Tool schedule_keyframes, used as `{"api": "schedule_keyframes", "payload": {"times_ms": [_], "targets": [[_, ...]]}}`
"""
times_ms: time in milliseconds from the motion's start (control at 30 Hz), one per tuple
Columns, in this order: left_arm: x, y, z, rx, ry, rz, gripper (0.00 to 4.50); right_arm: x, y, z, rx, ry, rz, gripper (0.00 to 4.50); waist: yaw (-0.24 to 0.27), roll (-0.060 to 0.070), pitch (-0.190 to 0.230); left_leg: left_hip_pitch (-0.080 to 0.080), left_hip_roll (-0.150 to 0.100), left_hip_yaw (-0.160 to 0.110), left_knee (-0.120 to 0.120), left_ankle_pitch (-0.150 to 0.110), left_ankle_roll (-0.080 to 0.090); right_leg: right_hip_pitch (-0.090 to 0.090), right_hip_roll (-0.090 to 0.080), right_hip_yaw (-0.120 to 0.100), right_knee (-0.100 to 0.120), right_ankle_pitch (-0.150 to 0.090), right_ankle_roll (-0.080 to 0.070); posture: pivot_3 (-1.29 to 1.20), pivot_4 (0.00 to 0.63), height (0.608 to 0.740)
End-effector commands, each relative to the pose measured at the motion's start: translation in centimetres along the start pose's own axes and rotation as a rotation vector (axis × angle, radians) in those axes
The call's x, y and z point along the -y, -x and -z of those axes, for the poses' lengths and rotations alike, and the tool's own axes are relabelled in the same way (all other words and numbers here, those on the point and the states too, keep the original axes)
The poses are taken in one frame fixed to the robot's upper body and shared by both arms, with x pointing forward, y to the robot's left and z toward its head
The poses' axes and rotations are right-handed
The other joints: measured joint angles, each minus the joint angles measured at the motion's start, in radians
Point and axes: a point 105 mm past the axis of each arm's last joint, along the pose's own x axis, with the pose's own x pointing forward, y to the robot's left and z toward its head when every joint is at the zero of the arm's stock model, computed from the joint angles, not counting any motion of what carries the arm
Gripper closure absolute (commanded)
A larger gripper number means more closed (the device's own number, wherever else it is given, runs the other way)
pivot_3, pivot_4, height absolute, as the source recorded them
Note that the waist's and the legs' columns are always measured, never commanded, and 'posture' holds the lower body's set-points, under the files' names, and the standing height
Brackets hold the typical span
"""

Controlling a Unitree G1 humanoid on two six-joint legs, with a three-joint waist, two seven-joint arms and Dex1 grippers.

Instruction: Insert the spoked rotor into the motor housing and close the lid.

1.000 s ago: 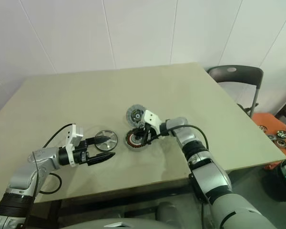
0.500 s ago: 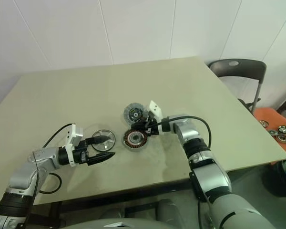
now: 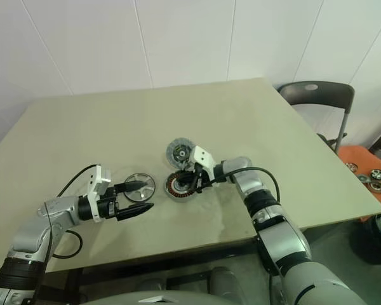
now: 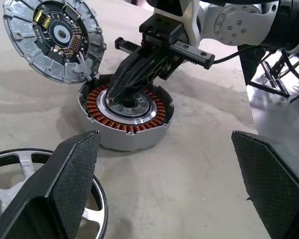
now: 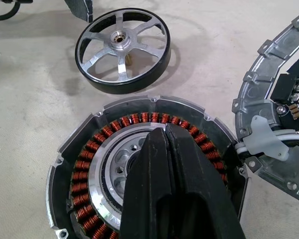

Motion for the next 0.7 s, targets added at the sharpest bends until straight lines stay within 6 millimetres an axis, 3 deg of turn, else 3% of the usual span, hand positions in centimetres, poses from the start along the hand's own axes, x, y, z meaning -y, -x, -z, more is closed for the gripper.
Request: {"api": "schedule_keyframes", "payload": {"times_ms": [33, 100, 300, 367, 700], "targets": [[0.2, 0.1, -1.2, 0.034, -0.029, 0.004, 0.00, 0.2, 0.6, 2.0, -0.093, -0.011, 0.022, 4.45, 0.000, 0.000, 0.000, 0.000, 0.000, 0.000, 0.000, 0.000, 0.000, 0.000, 0.000, 0.000, 0.000, 0.000, 0.000, 0.00, 0.000, 0.740], [0.2, 0.1, -1.3, 0.035, -0.028, 0.006, 0.00, 0.3, 0.7, 1.8, -0.084, 0.004, 0.027, 4.45, 0.000, 0.000, 0.000, 0.000, 0.000, 0.000, 0.000, 0.000, 0.000, 0.000, 0.000, 0.000, 0.000, 0.000, 0.000, 0.00, 0.000, 0.740], [0.0, 0.0, -1.3, 0.033, -0.029, 0.008, 0.00, 1.5, 1.5, -4.1, 0.243, -0.291, -0.006, 4.45, 0.000, 0.000, 0.000, -0.002, 0.001, 0.000, 0.000, 0.000, 0.000, -0.002, 0.000, 0.000, 0.000, 0.000, 0.000, 0.00, 0.000, 0.740], [-0.1, 0.0, -1.3, 0.034, -0.030, 0.008, 0.00, 1.9, 1.6, -5.1, 0.279, -0.333, -0.004, 4.45, -0.003, 0.001, 0.001, -0.003, 0.001, 0.000, -0.001, 0.000, 0.000, -0.005, 0.000, 0.001, 0.001, 0.002, 0.002, 0.00, 0.000, 0.740], [-0.2, 0.2, -1.2, 0.035, -0.031, 0.005, 0.00, 0.6, 0.5, -1.9, 0.086, -0.161, 0.002, 4.45, -0.001, 0.001, 0.001, -0.007, 0.000, 0.000, -0.005, 0.000, 0.000, -0.011, 0.000, 0.000, 0.000, 0.002, 0.003, 0.00, 0.000, 0.740]]}}
